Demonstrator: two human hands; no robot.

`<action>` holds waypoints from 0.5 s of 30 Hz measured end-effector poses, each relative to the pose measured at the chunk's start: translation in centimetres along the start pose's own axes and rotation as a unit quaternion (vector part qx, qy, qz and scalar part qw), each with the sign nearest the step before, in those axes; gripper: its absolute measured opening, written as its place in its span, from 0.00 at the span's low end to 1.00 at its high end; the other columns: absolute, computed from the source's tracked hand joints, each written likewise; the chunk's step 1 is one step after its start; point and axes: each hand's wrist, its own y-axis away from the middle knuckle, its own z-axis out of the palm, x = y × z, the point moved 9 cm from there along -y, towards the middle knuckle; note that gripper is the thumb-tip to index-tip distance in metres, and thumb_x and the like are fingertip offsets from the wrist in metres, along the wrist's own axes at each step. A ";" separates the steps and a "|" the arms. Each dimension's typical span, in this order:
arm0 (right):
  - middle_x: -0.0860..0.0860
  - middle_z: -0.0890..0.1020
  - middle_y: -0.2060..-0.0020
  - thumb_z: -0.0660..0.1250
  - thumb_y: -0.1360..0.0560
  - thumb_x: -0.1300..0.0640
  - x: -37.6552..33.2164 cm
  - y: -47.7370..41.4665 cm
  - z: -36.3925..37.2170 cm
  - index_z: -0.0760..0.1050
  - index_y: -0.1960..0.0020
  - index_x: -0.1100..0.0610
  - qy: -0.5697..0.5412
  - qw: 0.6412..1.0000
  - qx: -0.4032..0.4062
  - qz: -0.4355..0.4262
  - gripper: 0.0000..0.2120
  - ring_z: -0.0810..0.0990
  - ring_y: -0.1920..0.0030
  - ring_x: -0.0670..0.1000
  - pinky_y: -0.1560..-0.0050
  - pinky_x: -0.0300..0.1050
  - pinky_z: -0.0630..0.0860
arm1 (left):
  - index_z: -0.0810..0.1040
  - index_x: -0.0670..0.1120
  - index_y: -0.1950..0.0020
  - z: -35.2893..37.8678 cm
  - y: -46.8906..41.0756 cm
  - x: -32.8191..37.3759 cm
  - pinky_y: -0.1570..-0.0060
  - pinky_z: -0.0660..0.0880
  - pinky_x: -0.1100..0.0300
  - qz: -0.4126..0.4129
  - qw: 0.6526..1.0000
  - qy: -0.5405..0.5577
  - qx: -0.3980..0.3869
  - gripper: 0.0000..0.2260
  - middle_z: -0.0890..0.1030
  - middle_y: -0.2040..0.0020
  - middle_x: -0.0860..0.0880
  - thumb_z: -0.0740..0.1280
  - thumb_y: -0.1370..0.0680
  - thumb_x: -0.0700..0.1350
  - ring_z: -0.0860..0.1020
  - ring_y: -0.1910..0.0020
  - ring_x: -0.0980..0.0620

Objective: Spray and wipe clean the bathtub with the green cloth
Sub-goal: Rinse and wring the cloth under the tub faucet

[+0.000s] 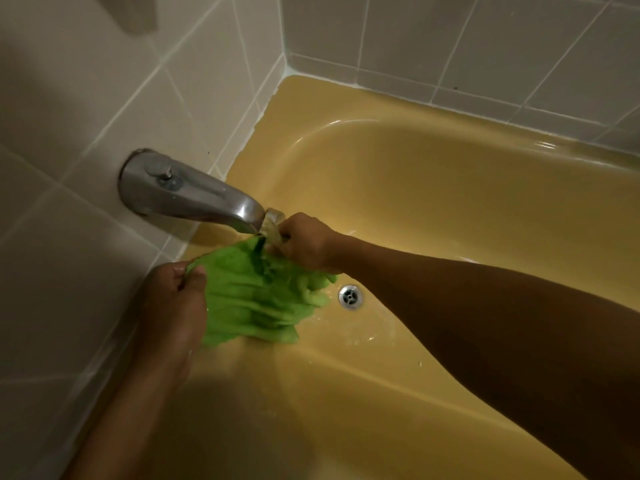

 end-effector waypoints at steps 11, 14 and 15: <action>0.58 0.81 0.62 0.66 0.19 0.65 3.4 -0.5 2.3 0.82 0.49 0.67 -0.356 0.927 -0.047 0.106 0.07 0.78 0.69 0.52 0.68 0.44 0.78 | 0.82 0.48 0.43 -1.9 0.8 0.3 0.59 0.74 0.62 0.010 1.000 0.020 0.001 0.07 0.83 0.59 0.56 0.72 0.20 0.40 0.81 0.64 0.65; 0.60 0.80 0.51 0.63 0.21 0.74 3.6 -0.2 2.2 0.79 0.42 0.72 -0.426 0.895 -0.052 0.122 0.10 0.83 0.63 0.52 0.60 0.44 0.83 | 0.82 0.52 0.44 -1.7 1.0 0.0 0.64 0.76 0.70 0.000 0.999 0.046 -0.017 0.10 0.83 0.68 0.64 0.72 0.21 0.39 0.80 0.67 0.70; 0.58 0.81 0.52 0.63 0.22 0.75 3.3 0.0 2.1 0.79 0.42 0.72 -0.437 0.890 -0.058 0.117 0.11 0.84 0.63 0.50 0.59 0.44 0.83 | 0.81 0.53 0.46 -1.7 1.0 -0.1 0.66 0.75 0.74 -0.005 0.998 0.052 -0.022 0.10 0.82 0.68 0.66 0.72 0.21 0.38 0.81 0.66 0.70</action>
